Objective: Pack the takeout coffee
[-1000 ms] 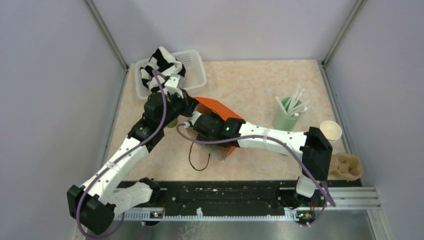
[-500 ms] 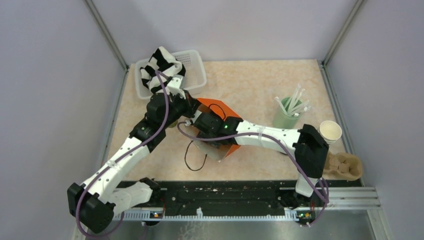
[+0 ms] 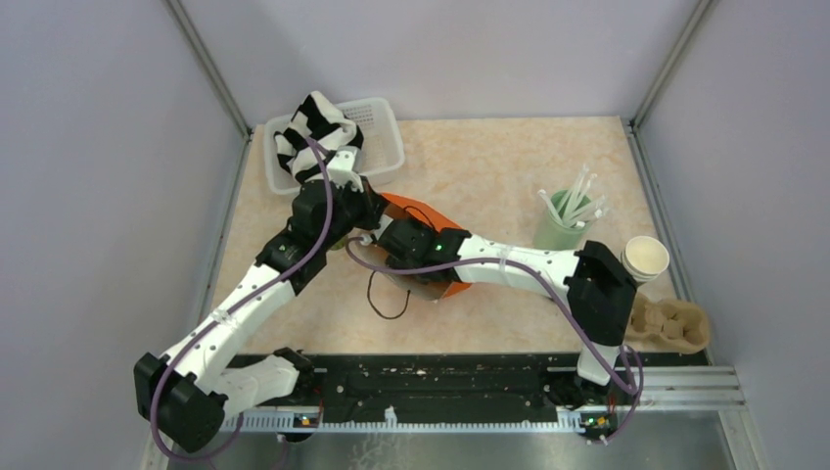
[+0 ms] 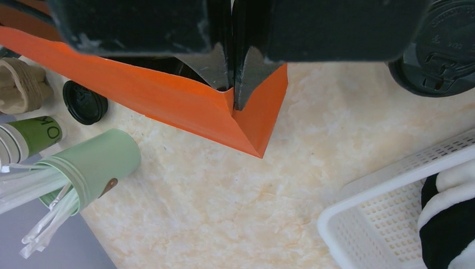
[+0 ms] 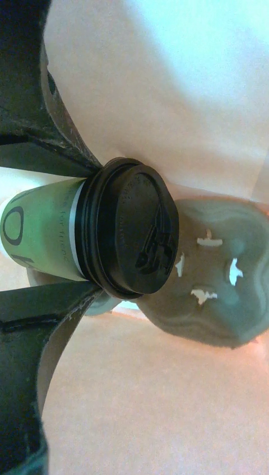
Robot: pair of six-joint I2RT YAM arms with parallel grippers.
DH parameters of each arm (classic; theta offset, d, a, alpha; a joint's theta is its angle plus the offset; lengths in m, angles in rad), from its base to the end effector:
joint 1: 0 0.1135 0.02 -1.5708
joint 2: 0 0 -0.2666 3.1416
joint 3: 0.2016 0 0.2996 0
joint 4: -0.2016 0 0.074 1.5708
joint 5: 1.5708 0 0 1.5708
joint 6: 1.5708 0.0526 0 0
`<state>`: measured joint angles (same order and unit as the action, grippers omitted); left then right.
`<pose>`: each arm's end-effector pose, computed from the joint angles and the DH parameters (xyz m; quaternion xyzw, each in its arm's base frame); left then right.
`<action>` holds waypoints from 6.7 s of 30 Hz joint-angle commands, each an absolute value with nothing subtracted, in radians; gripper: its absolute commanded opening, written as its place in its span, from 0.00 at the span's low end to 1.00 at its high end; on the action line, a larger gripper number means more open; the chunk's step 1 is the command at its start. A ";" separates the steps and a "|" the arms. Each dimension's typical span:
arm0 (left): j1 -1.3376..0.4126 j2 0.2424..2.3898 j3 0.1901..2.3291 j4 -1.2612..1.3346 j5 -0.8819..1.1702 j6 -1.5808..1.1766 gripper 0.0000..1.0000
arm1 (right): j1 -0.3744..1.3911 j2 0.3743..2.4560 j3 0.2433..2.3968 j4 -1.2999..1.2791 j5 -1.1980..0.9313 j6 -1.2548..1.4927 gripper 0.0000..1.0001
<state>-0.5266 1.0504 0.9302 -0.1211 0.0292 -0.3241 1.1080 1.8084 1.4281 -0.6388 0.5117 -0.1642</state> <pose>0.2663 -0.1566 0.3389 0.0885 0.7820 -0.2650 0.5571 0.2197 0.3826 0.2173 -0.4975 0.7898 -0.0971 0.3454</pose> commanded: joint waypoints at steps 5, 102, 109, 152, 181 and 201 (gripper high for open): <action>-0.538 1.059 0.970 -0.116 0.008 -0.363 0.00 | 1.098 1.690 1.417 -0.517 0.498 -0.170 0.38; -0.466 1.105 0.956 0.799 0.822 -1.453 0.99 | 1.105 1.275 1.618 -0.090 0.599 0.386 0.38; -0.479 1.140 0.959 0.843 0.836 -1.467 0.98 | 1.097 1.294 1.613 -0.063 0.581 0.434 0.38; -0.480 0.868 1.271 -0.616 0.439 0.426 0.59 | 0.922 1.653 2.488 -1.184 -0.279 0.479 0.99; -0.481 0.861 1.284 -0.705 0.421 0.454 0.54 | 1.038 1.793 2.519 -1.065 -0.007 0.289 0.90; -0.484 0.865 1.292 -0.705 0.394 0.462 0.52 | 1.066 1.780 2.463 -1.082 0.019 0.296 0.76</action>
<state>-0.4797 0.8665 1.2495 -0.7425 0.4011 0.4450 1.0492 1.7966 2.4744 -1.0988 -0.0048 0.2913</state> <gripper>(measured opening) 0.702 0.746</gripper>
